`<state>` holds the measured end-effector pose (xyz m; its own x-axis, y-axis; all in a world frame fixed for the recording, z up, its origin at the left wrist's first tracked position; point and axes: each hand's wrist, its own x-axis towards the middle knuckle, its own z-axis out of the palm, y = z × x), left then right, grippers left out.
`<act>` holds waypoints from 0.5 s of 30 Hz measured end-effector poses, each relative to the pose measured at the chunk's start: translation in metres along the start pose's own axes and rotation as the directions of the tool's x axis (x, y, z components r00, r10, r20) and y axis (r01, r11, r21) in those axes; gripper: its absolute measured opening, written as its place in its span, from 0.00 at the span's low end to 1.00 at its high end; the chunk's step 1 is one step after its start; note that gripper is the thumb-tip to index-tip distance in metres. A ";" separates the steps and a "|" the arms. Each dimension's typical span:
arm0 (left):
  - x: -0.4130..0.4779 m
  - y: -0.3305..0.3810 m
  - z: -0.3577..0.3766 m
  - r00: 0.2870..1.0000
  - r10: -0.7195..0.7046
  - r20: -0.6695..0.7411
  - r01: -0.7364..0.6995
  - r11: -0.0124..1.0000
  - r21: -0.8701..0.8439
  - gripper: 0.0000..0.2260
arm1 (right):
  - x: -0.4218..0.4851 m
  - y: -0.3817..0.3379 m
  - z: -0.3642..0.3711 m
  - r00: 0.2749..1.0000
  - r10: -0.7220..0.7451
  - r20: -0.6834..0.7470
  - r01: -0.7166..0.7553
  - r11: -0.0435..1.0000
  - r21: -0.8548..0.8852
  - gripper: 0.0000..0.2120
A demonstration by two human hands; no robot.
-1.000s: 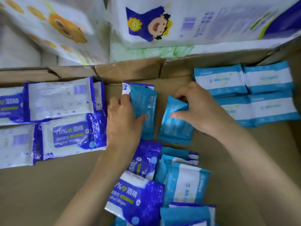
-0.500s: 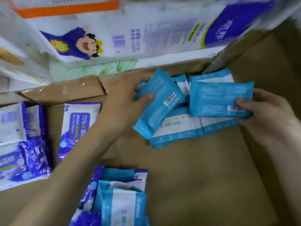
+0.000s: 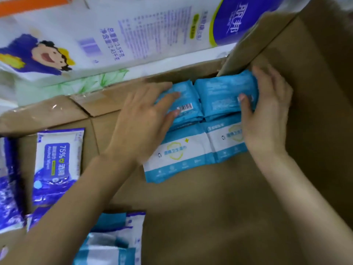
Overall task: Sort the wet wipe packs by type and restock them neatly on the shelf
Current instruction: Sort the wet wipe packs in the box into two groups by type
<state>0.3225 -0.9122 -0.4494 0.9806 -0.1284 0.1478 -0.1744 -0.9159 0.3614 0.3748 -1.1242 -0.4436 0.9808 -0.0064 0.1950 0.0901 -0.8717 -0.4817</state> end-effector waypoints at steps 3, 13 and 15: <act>-0.023 0.011 0.008 0.993 -0.016 0.117 0.013 0.999 0.033 0.23 | -0.018 0.006 0.002 0.976 -0.119 0.181 0.135 0.988 -0.077 0.21; -0.036 0.011 -0.001 0.980 -0.054 0.191 0.063 0.997 -0.043 0.27 | -0.016 -0.005 -0.011 0.897 -0.112 0.428 0.123 0.992 0.001 0.23; -0.053 0.007 -0.020 0.977 -0.165 0.133 0.175 0.982 -0.069 0.26 | -0.027 -0.026 -0.013 0.930 -0.165 0.330 0.146 0.986 0.082 0.21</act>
<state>0.2677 -0.9047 -0.4366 0.9990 -0.0252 -0.0374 -0.0059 -0.8956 0.4447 0.3437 -1.1081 -0.4257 0.9539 0.2993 -0.0208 0.2461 -0.8204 -0.5161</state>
